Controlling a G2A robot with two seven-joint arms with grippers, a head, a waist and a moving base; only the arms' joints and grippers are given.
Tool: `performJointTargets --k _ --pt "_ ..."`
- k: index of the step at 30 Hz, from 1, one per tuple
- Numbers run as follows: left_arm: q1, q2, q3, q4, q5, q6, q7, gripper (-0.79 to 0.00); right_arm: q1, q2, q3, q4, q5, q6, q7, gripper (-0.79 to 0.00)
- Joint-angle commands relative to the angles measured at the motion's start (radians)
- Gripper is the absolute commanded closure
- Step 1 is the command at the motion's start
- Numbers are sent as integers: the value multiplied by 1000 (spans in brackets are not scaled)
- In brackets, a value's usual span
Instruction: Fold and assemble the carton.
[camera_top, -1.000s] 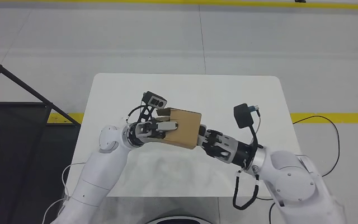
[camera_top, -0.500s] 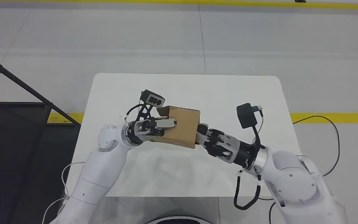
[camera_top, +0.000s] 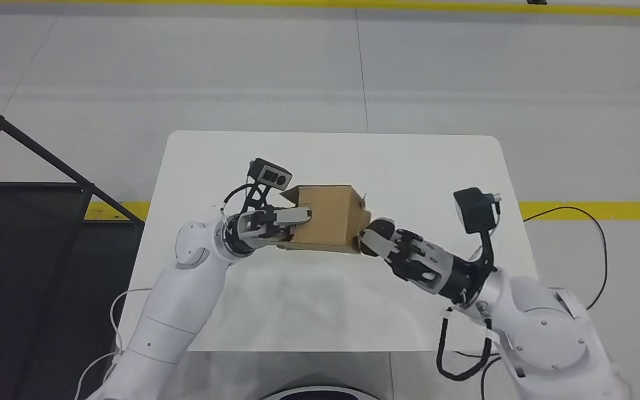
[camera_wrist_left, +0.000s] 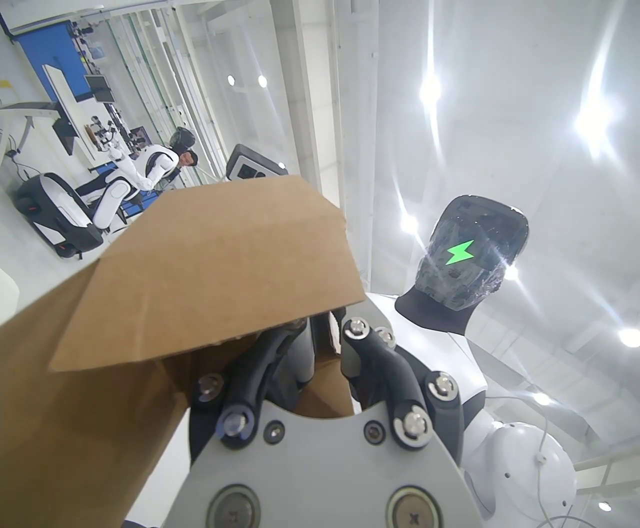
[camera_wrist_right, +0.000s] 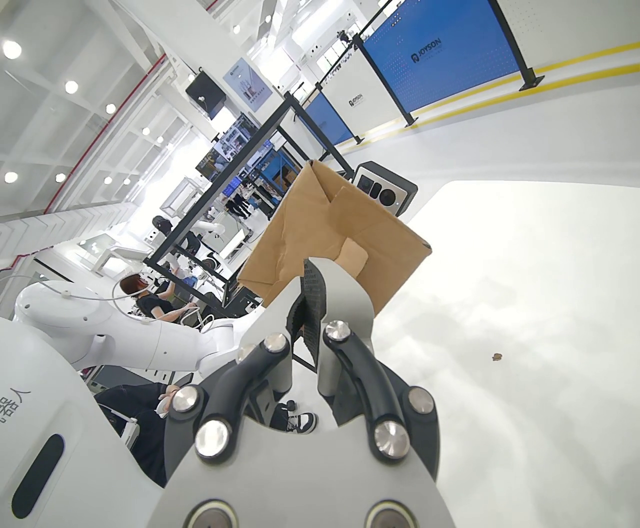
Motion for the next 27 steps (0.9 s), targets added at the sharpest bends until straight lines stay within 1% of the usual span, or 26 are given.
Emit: performJointTargets --k 1,9,21,27 --pt "-1 0 0 1 3 0 0 0 -6 1 6 -2 2 -2 3 -25" --pt "-3 -1 1 2 4 3 -2 0 -16 2 17 1 16 -12 5 -28" --pt "-2 -3 12 2 12 10 -10 0 63 -7 -84 22 -50 38 14 -37" --pt "-2 -4 11 2 14 12 -12 0 86 -11 -112 25 -72 54 12 -43"
